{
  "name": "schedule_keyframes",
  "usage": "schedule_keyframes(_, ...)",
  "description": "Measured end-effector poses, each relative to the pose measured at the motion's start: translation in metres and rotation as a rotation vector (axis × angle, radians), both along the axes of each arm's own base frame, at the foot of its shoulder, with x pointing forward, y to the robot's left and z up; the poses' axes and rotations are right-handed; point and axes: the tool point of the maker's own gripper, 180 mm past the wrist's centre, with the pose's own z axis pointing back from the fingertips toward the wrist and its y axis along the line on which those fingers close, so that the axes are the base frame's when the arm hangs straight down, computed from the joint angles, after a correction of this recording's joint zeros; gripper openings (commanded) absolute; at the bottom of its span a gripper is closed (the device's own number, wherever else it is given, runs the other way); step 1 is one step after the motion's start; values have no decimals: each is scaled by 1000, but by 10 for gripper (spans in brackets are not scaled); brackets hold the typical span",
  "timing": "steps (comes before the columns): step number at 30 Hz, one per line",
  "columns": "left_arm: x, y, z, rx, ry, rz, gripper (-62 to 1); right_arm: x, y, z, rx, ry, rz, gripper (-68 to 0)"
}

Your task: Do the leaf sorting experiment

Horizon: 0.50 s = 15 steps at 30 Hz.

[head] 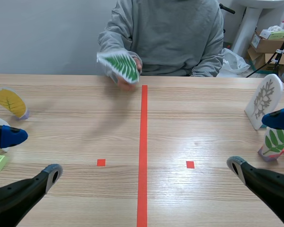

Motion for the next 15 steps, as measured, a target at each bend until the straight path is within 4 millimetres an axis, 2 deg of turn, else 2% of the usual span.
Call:
schedule_keyframes(4, -7, -6, -1, -11, 23, -33, -99, 0, 0, 0, 0, 0, 0, -102)
schedule_keyframes(15, -7, -5, -1, -10, 22, -32, -99, 0, 0, 0, 0, 0, 0, -102)
